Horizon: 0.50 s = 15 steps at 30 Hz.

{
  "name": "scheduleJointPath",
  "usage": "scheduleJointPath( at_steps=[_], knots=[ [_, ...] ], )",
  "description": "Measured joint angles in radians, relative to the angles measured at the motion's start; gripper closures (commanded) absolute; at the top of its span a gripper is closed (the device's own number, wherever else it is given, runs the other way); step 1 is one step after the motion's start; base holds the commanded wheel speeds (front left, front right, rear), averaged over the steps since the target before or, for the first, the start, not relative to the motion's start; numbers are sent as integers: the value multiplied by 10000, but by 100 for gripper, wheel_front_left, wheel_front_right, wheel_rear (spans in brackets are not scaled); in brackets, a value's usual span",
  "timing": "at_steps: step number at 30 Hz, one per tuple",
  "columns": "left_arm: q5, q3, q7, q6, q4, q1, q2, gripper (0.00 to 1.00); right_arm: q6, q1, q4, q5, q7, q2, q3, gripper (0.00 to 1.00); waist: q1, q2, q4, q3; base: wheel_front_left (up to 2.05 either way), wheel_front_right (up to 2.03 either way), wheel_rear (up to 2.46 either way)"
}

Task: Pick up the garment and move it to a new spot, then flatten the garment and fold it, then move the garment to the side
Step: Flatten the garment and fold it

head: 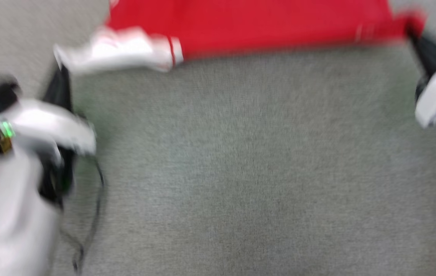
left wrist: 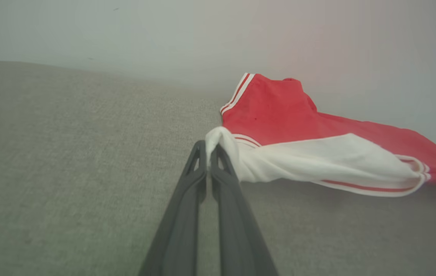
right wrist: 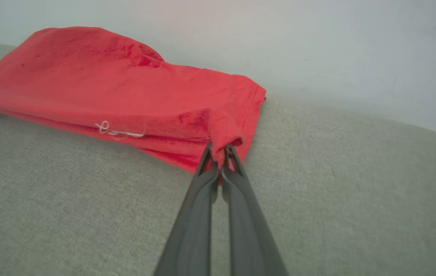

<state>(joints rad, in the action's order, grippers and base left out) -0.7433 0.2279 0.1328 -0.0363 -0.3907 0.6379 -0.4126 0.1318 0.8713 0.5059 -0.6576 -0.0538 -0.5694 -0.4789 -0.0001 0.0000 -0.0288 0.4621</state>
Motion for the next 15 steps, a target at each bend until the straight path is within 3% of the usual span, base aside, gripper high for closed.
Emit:
scheduleJointPath(
  at_steps=[10, 15],
  knots=[
    [-295, 54, -441, -1306, 2855, -4983, -148, 100, 2, -4427, -1145, 58, -594, -15, 1241, 100, -2, 0, 238, -2221, 0, 0, 0],
    [-566, -56, -941, -2025, 4278, -7099, -318, 100, 4, -6455, -2128, 330, -938, 297, 2197, 100, -3, 0, 315, -3031, 0, 0, 0]
  ],
)
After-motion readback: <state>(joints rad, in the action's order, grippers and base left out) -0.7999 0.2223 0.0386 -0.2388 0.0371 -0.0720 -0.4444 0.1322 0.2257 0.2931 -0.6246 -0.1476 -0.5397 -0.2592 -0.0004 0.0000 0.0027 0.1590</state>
